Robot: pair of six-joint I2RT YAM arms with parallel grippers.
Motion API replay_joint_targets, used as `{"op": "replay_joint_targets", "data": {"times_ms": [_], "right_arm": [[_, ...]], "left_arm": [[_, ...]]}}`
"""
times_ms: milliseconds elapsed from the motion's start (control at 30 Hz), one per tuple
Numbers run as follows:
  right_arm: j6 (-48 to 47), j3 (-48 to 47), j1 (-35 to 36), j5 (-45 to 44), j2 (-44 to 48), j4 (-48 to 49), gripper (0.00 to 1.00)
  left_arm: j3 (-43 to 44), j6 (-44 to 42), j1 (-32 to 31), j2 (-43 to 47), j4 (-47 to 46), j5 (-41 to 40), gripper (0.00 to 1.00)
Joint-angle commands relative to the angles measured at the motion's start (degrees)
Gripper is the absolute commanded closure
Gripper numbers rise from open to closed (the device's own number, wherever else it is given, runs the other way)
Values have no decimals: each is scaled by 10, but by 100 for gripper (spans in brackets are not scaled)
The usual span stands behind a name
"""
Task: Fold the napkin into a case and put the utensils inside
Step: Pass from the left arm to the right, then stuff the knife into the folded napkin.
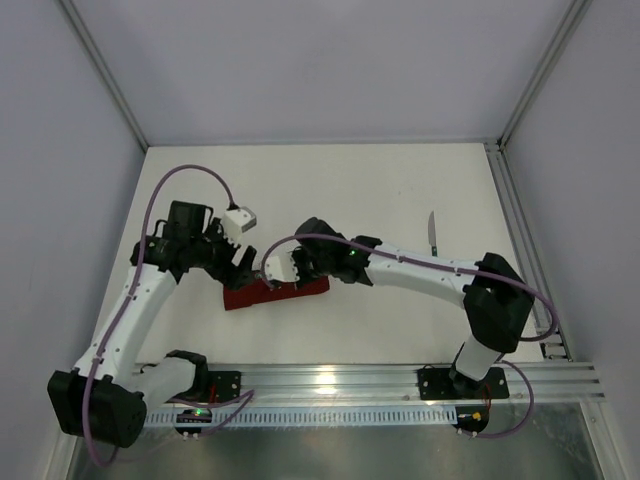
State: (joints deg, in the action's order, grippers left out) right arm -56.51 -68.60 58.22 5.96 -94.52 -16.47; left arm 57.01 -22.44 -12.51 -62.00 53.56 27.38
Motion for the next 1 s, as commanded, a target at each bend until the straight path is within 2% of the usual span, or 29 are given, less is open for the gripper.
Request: {"op": "replay_joint_targets", "data": {"times_ms": [0,33,67,133,167,233,433,733,933,967], "right_arm": [[35,-54,-34,50,-40,-114,96],[34,-63,-38,52,-48,-127,96],[31,-73,-43,53,-55,-155,96],[27,-104,-53,57,-79,-181,96],[25,-115,-55,56,-87,-205,96],[24,-147,-56,55,-103,-231,96],[25,-168,-56,42,-128,-262,96],[42,-187,-56,37,-160,-275,96],[70,-215,-56,34,-193,-262,96],[76,-223,-56,34,-197,-262,96]], "left_arm": [[6,74,31,11,-90,-120,16],[1,71,41,5,-93,-142,19],[-6,68,49,-4,-98,-153,29],[-36,60,64,-36,-110,-183,42],[-47,58,67,-47,-119,-188,55],[-79,56,71,-64,-140,-189,62],[-104,27,72,-101,-128,-126,63],[-117,16,72,-151,-143,-136,64],[-119,14,72,-189,-159,-135,75],[-119,14,72,-191,-163,-135,82]]}}
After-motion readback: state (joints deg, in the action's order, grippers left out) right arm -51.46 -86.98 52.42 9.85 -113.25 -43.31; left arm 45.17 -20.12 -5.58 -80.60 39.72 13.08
